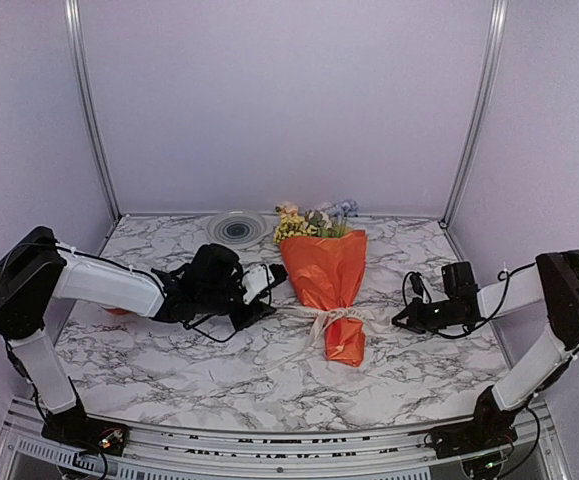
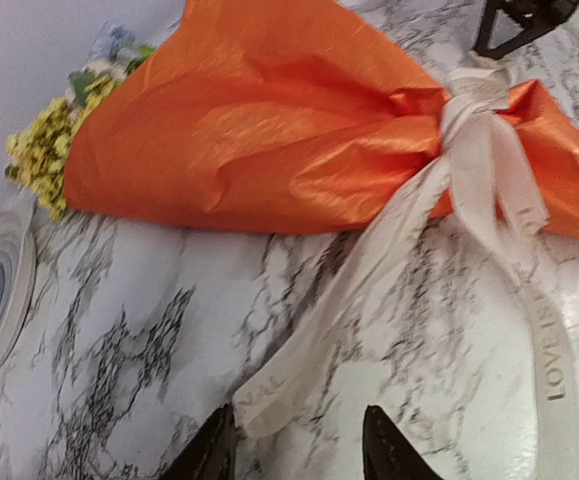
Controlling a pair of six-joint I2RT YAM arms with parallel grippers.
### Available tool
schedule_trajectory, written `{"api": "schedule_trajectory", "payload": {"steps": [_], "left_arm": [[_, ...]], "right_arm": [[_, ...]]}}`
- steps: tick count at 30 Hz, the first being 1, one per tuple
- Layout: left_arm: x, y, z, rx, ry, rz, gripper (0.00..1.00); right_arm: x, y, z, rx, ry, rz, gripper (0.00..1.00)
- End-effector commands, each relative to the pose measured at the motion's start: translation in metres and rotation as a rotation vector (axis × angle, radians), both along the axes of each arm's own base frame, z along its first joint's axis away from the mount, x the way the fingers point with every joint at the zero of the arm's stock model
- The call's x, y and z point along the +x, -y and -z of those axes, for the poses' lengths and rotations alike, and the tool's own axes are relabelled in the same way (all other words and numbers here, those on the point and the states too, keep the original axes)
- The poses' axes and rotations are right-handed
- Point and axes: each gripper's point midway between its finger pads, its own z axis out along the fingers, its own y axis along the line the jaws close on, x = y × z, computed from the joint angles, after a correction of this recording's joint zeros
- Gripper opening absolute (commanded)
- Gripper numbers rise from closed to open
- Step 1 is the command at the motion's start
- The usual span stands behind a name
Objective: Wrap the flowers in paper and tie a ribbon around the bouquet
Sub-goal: Tie the ribbon around the folded bouquet.
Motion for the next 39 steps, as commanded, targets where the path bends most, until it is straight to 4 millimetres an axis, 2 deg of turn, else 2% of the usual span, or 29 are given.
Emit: {"api": "schedule_trajectory", "payload": {"steps": [1,4,10,12,16,21,24,30,33,35,39], "left_arm": [[-0.073,0.067,-0.013,0.005,0.137,0.33,0.43],[-0.089,0.093,-0.003,0.001,0.108,0.371,0.44],[-0.072,0.122,0.008,0.071,0.195,0.298,0.42],[-0.065,0.125,0.012,0.095,0.216,0.269,0.38],[-0.063,0.131,0.016,0.101,0.221,0.272,0.23],[-0.068,0.138,0.022,0.098,0.206,0.308,0.22],[-0.073,0.142,0.028,0.094,0.184,0.339,0.25],[-0.064,0.152,0.049,0.175,0.115,0.316,0.25],[-0.055,0.152,0.053,0.202,0.125,0.274,0.19],[-0.052,0.149,0.05,0.206,0.139,0.252,0.12],[-0.042,0.142,0.042,0.2,0.189,0.189,0.05]], "right_arm": [[0.005,-0.007,0.0,0.006,-0.01,-0.006,0.0],[0.006,-0.008,0.001,0.007,-0.01,-0.011,0.0],[0.002,-0.008,0.003,0.007,-0.015,-0.019,0.0],[0.002,-0.009,0.003,0.014,-0.013,-0.022,0.0],[0.003,-0.011,0.003,0.02,-0.012,-0.026,0.0],[0.004,-0.012,0.003,0.024,-0.016,-0.032,0.0],[0.005,-0.012,0.003,0.023,-0.014,-0.032,0.0],[0.003,-0.012,0.006,0.027,-0.02,-0.033,0.0],[0.002,-0.012,0.006,0.027,-0.021,-0.034,0.0],[0.001,-0.012,0.006,0.027,-0.02,-0.035,0.0],[0.001,-0.012,0.006,0.027,-0.02,-0.036,0.0]]}}
